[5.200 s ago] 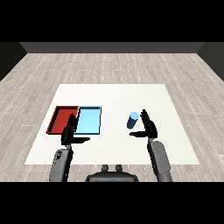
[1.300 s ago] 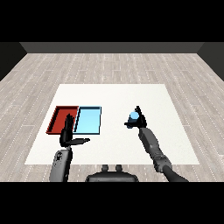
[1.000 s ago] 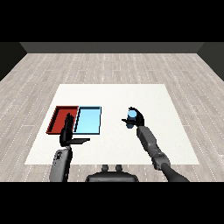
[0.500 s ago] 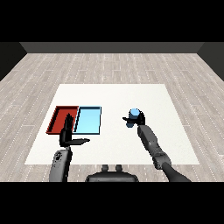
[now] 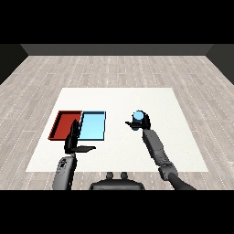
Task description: Pick the blue can and put it in the blue box
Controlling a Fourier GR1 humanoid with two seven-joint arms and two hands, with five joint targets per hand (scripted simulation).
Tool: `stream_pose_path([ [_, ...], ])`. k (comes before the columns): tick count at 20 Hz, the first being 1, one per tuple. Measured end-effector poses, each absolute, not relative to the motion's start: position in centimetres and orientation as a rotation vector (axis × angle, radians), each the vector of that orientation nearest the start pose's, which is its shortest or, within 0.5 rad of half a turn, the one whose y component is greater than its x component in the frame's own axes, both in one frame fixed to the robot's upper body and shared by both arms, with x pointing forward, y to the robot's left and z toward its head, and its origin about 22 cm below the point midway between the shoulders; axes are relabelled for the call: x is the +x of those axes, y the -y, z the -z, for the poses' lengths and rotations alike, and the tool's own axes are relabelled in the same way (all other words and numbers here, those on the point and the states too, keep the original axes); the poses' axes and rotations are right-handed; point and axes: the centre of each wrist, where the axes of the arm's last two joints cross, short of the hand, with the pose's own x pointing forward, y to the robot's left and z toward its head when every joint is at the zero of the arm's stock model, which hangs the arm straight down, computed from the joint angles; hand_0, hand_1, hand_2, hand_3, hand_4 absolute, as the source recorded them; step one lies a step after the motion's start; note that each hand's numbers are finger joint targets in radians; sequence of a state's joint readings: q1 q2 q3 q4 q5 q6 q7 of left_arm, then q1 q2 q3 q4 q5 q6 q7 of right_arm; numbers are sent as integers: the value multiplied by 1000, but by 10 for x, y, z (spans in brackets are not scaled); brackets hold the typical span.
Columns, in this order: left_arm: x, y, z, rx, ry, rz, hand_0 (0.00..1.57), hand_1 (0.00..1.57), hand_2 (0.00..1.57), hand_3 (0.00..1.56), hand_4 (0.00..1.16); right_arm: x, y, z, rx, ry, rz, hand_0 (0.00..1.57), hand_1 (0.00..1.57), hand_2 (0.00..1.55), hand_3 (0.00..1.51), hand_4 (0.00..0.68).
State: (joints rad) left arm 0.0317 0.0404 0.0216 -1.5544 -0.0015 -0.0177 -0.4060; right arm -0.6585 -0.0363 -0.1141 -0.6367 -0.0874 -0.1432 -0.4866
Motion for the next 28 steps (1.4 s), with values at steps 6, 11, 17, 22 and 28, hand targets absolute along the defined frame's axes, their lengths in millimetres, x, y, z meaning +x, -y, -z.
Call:
stream_pose_path([
  [6,243,-221,7,-26,1921,57,0,0,0,0,0,380,168,8,27,1788,-19,1448,1448,1471,1353,539],
  [11,245,-206,3,-52,1913,64,0,0,0,0,0,361,164,-2,47,1819,-39,1448,1448,1471,1353,539],
  [17,255,-196,-1,-97,1911,68,0,0,0,0,0,337,167,-14,56,1831,-48,1443,1443,1462,1348,562],
  [22,267,-171,-5,-152,1893,69,0,0,0,0,0,328,163,-18,81,1858,-62,1469,1469,1466,1377,564],
  [28,268,-151,-7,-211,1891,75,0,0,0,0,0,325,154,-37,86,1875,-91,1443,1443,1469,1383,566],
])
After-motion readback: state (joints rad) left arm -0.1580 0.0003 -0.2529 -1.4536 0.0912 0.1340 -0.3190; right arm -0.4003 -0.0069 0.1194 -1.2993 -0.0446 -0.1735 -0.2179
